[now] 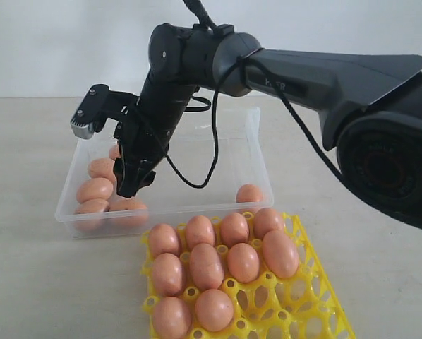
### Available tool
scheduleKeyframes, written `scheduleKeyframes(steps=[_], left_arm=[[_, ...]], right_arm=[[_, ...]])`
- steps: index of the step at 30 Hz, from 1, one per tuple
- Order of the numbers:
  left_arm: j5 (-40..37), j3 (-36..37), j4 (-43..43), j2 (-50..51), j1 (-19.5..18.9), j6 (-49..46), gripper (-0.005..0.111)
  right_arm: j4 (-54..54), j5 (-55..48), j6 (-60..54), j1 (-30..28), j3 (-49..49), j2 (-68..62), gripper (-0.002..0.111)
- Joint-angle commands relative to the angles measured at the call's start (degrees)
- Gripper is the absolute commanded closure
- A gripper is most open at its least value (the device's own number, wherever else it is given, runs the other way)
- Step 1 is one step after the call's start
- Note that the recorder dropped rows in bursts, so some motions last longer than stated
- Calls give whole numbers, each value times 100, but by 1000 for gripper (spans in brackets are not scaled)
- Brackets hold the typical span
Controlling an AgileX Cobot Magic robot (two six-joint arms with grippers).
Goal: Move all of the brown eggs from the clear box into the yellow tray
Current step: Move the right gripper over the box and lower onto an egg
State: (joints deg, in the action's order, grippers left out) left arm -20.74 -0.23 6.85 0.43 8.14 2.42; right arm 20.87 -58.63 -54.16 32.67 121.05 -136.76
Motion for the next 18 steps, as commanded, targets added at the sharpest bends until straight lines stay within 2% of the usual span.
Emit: scheduleKeyframes(steps=[1,6,18], left_arm=[[43,23,-24,24,13,-24,103],[43,23,-24,24,13,-24,103],[43,23,-24,24,13,-24,103]], right_arm=[[346,-198,-53,-2,33,225,55],[469,-524,-65,-2,22,116,55],[405,-214,-190,61,22,-166,55]])
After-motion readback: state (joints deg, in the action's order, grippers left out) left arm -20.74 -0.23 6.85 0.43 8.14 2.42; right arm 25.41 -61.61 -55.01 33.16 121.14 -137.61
